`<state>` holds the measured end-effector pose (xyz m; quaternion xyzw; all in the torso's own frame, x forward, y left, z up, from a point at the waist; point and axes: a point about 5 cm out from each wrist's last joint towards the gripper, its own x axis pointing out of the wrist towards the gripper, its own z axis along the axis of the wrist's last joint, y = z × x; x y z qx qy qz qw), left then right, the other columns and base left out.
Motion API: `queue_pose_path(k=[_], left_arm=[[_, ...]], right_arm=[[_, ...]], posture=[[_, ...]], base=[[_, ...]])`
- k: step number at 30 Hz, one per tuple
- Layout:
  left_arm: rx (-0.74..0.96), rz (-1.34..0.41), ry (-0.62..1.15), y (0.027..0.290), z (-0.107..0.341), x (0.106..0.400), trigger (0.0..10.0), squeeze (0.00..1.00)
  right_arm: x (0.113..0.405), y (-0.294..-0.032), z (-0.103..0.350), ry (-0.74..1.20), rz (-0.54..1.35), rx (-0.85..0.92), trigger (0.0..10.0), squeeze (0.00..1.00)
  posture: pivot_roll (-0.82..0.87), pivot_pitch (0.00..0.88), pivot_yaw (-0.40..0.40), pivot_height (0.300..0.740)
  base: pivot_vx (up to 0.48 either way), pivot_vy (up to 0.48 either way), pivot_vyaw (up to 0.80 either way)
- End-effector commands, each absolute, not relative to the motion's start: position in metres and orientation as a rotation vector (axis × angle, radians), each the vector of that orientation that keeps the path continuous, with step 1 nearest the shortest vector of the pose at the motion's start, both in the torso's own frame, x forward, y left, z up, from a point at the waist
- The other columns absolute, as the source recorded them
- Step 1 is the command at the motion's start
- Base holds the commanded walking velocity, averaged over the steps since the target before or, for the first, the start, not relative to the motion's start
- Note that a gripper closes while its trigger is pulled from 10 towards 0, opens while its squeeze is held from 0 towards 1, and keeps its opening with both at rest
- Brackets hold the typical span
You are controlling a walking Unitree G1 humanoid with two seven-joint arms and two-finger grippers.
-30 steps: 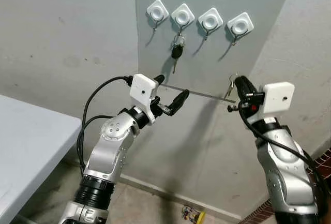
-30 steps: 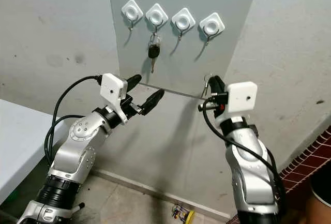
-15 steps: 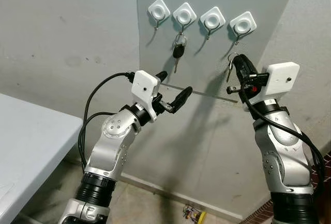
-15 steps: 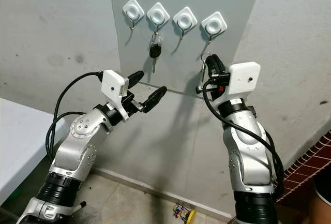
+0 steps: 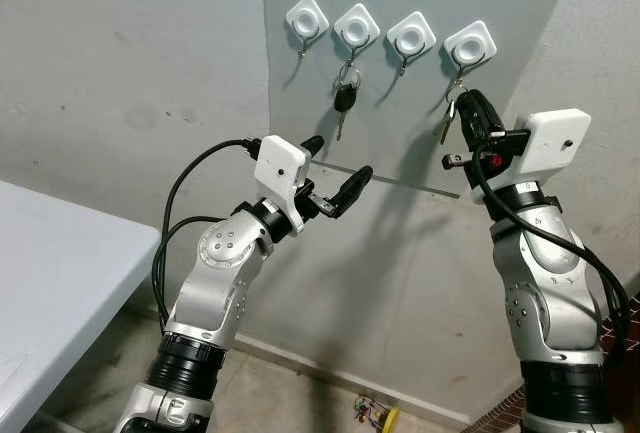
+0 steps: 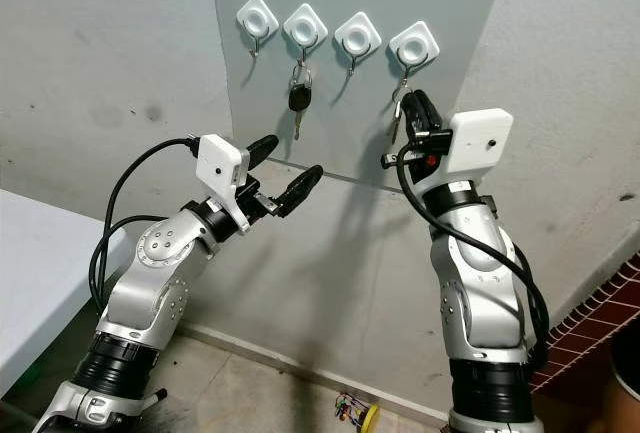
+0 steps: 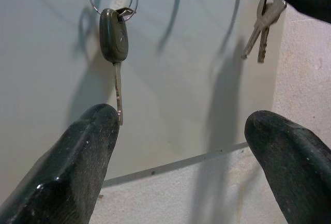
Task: Hang keys on a hook
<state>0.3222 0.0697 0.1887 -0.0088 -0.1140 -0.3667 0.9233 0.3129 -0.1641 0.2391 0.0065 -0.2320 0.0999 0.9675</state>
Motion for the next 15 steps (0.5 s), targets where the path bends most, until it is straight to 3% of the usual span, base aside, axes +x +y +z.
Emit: queue_pose_path(k=[1,15], left_arm=[[-0.002,-0.753,-0.255,0.0682,0.1953,0.3243,10.0,0.00],[-0.002,-0.754,-0.255,0.0684,0.1944,0.3227,10.0,0.00]], right_arm=[[0.3147,-0.1667,0.2463,-0.496,0.190,0.023,10.0,0.00],[0.3199,-0.1706,0.2468,-0.459,0.157,0.030,10.0,0.00]], posture=[[-0.08,0.000,-0.028,0.740],[-0.07,0.000,-0.033,0.740]], base=[[0.000,0.000,0.00],[0.000,0.000,0.00]])
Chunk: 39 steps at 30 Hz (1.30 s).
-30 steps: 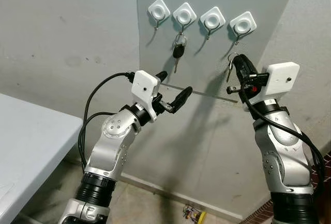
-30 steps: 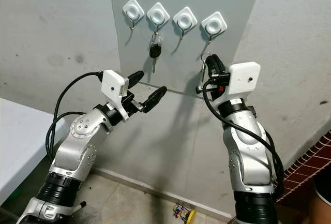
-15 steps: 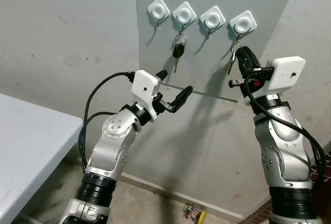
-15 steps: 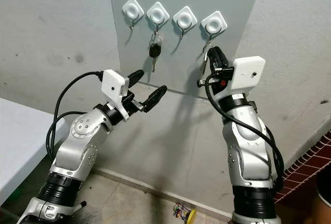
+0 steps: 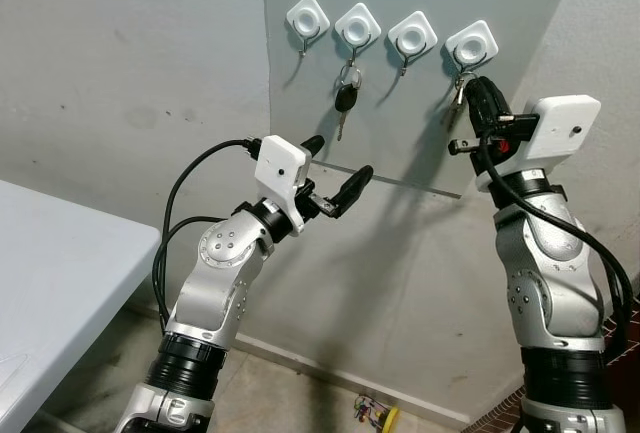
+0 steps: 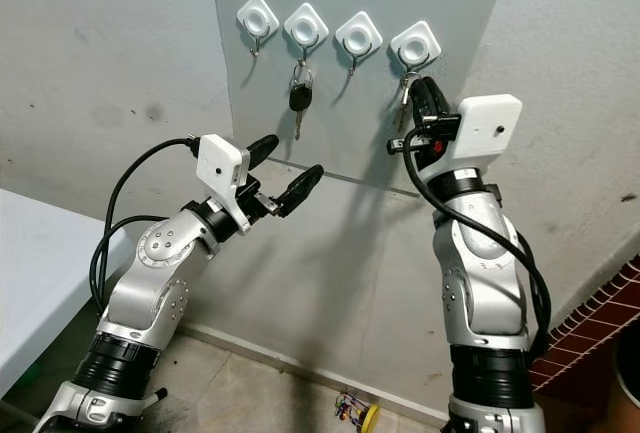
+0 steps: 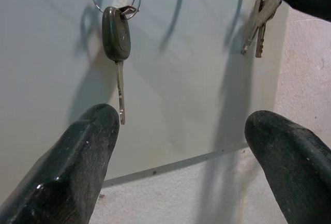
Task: Hang keys on a hook
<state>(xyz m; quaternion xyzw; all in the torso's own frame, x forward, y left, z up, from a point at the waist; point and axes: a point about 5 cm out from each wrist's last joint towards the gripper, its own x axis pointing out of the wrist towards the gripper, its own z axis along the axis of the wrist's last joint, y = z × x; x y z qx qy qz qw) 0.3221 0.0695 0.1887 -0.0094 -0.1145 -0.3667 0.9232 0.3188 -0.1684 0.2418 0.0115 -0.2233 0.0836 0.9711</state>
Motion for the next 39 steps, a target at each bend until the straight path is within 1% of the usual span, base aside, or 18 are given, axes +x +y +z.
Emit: queue_pose_path(k=[1,11,13,14,19,28,33,34,35,38,39], left_arm=[[-0.008,-0.757,-0.257,0.068,0.195,0.322,10.0,0.00],[-0.008,-0.771,-0.254,0.067,0.192,0.319,10.0,0.00],[-0.006,-0.771,-0.254,0.067,0.192,0.319,10.0,0.00],[-0.005,-0.770,-0.254,0.067,0.192,0.319,10.0,0.00],[0.005,-0.757,-0.262,0.068,0.193,0.320,10.0,0.00],[0.012,-0.715,-0.242,0.074,0.185,0.321,10.0,0.00],[0.005,-0.684,-0.199,0.076,0.167,0.320,10.0,0.00],[0.027,-0.665,-0.174,0.078,0.157,0.320,10.0,0.00],[0.027,-0.665,-0.174,0.078,0.157,0.320,10.0,0.00],[0.014,-0.617,-0.087,0.084,0.132,0.320,10.0,0.00],[0.037,-0.598,-0.067,0.086,0.123,0.319,10.0,0.00]], right_arm=[[0.321,-0.172,0.245,-0.433,0.144,0.051,10.0,0.00],[0.318,-0.170,0.231,-0.359,0.118,0.042,10.0,0.00],[0.318,-0.169,0.229,-0.349,0.137,0.094,10.0,0.00],[0.317,-0.168,0.228,-0.346,0.141,0.105,10.0,1.00],[0.311,-0.166,0.222,-0.350,0.168,0.110,10.0,1.00],[0.303,-0.168,0.211,-0.352,0.182,0.120,10.0,1.00],[0.297,-0.167,0.190,-0.305,0.191,0.120,10.0,1.00],[0.295,-0.167,0.181,-0.282,0.188,0.118,10.0,1.00],[0.295,-0.167,0.181,-0.282,0.188,0.118,10.0,1.00],[0.290,-0.169,0.155,-0.220,0.183,0.110,10.0,1.00],[0.289,-0.171,0.145,-0.192,0.168,0.098,10.0,1.00]], posture=[[-0.07,0.000,-0.038,0.740],[-0.06,0.000,-0.044,0.740],[-0.06,0.000,-0.044,0.740],[-0.06,0.000,-0.044,0.740],[-0.06,0.000,-0.042,0.740],[-0.06,0.000,-0.034,0.740],[-0.06,0.000,-0.035,0.740],[-0.06,0.000,-0.035,0.740],[-0.06,0.000,-0.035,0.740],[-0.06,0.000,-0.035,0.740],[-0.06,0.000,-0.035,0.740]], base=[[0.000,0.000,0.00],[0.000,0.000,0.00],[0.000,0.000,0.00],[0.000,0.000,0.00],[0.000,0.000,0.00],[0.000,0.000,0.00],[0.000,0.000,0.00],[0.000,0.000,0.00],[0.000,0.000,0.00],[0.000,0.000,0.00],[0.000,0.000,0.00]])
